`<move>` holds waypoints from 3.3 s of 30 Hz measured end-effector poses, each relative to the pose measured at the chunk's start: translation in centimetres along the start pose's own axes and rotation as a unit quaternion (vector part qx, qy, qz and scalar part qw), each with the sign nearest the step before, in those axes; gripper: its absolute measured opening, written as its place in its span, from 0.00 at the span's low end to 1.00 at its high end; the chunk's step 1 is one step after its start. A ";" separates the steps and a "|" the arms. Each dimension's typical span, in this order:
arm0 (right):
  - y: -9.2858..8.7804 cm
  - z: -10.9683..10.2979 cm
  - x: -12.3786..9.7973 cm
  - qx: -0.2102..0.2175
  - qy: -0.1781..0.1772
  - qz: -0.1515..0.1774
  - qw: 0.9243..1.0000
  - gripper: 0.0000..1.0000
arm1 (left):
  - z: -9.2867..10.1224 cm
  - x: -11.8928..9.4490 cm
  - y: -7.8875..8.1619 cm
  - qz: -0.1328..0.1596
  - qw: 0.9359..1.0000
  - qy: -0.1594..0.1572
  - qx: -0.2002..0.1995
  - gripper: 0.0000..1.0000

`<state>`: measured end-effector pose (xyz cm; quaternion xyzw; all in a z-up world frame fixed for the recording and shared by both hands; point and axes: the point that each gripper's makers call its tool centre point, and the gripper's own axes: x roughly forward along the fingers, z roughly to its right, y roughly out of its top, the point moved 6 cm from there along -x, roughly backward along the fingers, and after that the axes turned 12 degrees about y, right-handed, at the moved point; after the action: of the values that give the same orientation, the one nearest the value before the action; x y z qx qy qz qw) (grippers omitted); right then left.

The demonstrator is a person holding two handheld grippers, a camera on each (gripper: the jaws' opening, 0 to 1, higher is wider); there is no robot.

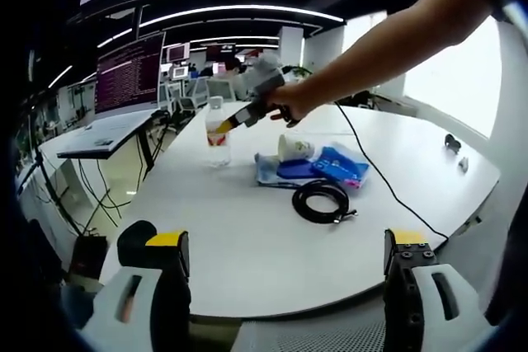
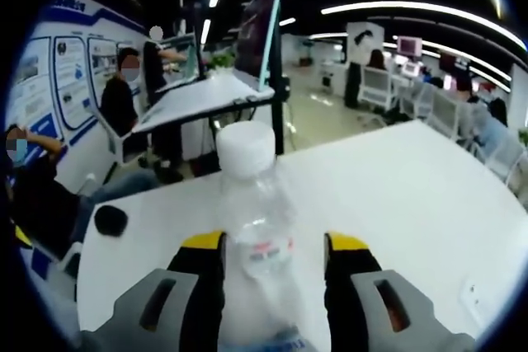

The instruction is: Arrange the tabletop items into an orderly group along one side of the table until the central work area is clear of visible clutter.

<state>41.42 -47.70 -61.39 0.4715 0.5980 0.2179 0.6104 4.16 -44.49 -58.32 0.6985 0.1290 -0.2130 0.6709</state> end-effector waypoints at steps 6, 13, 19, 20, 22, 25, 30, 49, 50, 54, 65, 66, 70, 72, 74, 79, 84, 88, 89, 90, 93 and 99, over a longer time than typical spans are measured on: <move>-0.5 0.4 -1.0 0.004 -0.012 -0.004 1.000 0.44 | 0.0 0.0 0.0 0.000 1.000 0.000 0.003 0.99; -0.8 0.9 -2.3 0.016 -0.026 0.002 1.000 0.42 | 0.0 0.0 0.0 0.003 1.000 -0.001 0.002 0.99; -2.4 1.0 -4.9 0.032 -0.035 0.011 0.999 0.42 | 0.5 -0.1 0.2 0.007 1.000 -0.011 0.011 0.99; -2.7 1.1 -5.3 0.034 -0.039 0.008 0.999 0.43 | 0.6 -0.1 0.2 0.005 1.000 -0.013 0.013 0.99; -3.2 1.0 -6.2 0.039 -0.046 0.009 0.998 0.43 | 0.6 -0.1 0.2 0.006 1.000 -0.014 0.014 0.99; -3.9 1.1 -7.4 0.044 -0.053 0.011 0.998 0.43 | 0.7 -0.2 0.3 0.010 1.000 -0.015 0.013 0.99; -4.8 0.0 -9.3 0.042 -0.055 0.015 0.997 0.45 | 0.8 -0.3 0.4 0.012 1.000 -0.013 0.015 0.99; -7.1 -2.6 -13.0 0.008 -0.039 0.021 0.999 0.66 | 1.2 -0.3 0.3 0.012 0.999 -0.023 0.030 0.99; -7.3 -2.9 -13.2 -0.002 -0.038 0.016 0.999 0.67 | 1.2 -0.3 0.3 0.012 0.999 -0.023 0.030 0.98; -7.7 -3.5 -14.0 -0.010 -0.038 0.010 0.999 0.70 | 1.3 -0.4 0.3 0.014 0.999 -0.025 0.033 0.98; -8.7 -3.4 -15.2 -0.024 -0.043 -0.019 0.999 0.79 | 1.2 -0.4 0.1 0.012 0.999 -0.028 0.035 0.98; -8.8 -3.4 -15.3 -0.027 -0.042 -0.021 0.999 0.80 | 1.2 -0.4 0.1 0.012 0.999 -0.028 0.035 0.98; -9.2 -2.9 -15.4 -0.031 -0.038 -0.032 0.998 0.84 | 1.2 -0.4 0.2 0.013 0.999 -0.029 0.035 0.98; -9.4 -2.7 -15.6 -0.033 -0.038 -0.038 0.998 0.87 | 1.3 -0.4 0.1 0.013 0.999 -0.030 0.037 0.98; -9.6 -2.5 -15.7 -0.031 -0.038 -0.039 0.998 0.89 | 1.3 -0.4 0.2 0.014 0.999 -0.030 0.036 0.98; -10.0 -2.2 -15.7 -0.022 -0.037 -0.042 0.998 1.00 | 1.3 -0.5 0.2 0.015 0.999 -0.030 0.032 0.98; -10.2 -2.2 -15.7 -0.025 -0.029 -0.068 0.997 1.00 | 1.4 -0.5 0.4 0.011 0.999 -0.033 0.032 0.98; -10.1 -2.3 -15.6 -0.022 -0.016 -0.081 0.996 1.00 | 1.8 -0.5 0.5 0.010 0.999 -0.038 0.034 0.98; -10.0 -2.2 -15.5 -0.023 -0.015 -0.086 0.996 1.00 | 1.9 -0.5 0.4 0.008 0.998 -0.039 0.040 0.98; -10.0 -2.2 -15.5 -0.023 -0.013 -0.090 0.996 1.00 | 1.9 -0.5 0.3 0.006 0.998 -0.040 0.043 0.98; -10.0 -2.6 -15.3 -0.024 -0.008 -0.107 0.994 1.00 | 1.9 -0.6 0.3 0.007 0.998 -0.040 0.042 0.98; -10.3 -2.0 -14.5 -0.010 0.001 -0.125 0.992 1.00 | 1.6 -0.5 0.2 0.009 0.999 -0.034 0.031 1.00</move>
<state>33.68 -63.86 -62.05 0.3868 0.6506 0.1460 0.6370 3.59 -45.99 -57.92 0.7128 0.0934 -0.2345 0.6544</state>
